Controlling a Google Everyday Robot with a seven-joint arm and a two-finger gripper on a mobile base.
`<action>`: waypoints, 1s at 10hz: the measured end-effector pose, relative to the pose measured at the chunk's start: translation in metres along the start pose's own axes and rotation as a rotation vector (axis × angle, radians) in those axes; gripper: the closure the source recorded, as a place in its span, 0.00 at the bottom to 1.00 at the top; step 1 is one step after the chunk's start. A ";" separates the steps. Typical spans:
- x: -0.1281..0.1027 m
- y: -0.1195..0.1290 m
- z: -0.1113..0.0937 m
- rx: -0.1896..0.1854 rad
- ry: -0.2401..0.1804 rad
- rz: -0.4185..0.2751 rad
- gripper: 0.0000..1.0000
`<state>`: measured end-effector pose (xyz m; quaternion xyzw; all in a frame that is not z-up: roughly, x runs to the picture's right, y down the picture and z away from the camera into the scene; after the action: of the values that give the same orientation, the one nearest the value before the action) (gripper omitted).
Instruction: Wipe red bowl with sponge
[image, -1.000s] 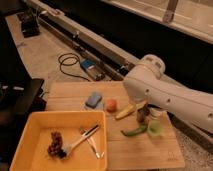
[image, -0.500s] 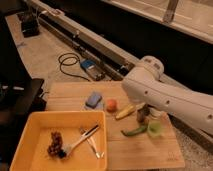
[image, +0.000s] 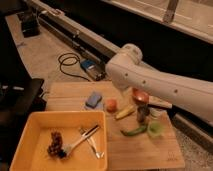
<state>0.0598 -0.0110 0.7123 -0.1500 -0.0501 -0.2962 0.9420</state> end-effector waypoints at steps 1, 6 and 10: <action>-0.013 -0.020 0.012 0.007 -0.052 -0.037 0.35; -0.079 -0.058 0.081 -0.031 -0.234 -0.038 0.35; -0.092 -0.059 0.087 -0.023 -0.232 -0.048 0.35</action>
<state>-0.0497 0.0205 0.7929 -0.1926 -0.1588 -0.2999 0.9207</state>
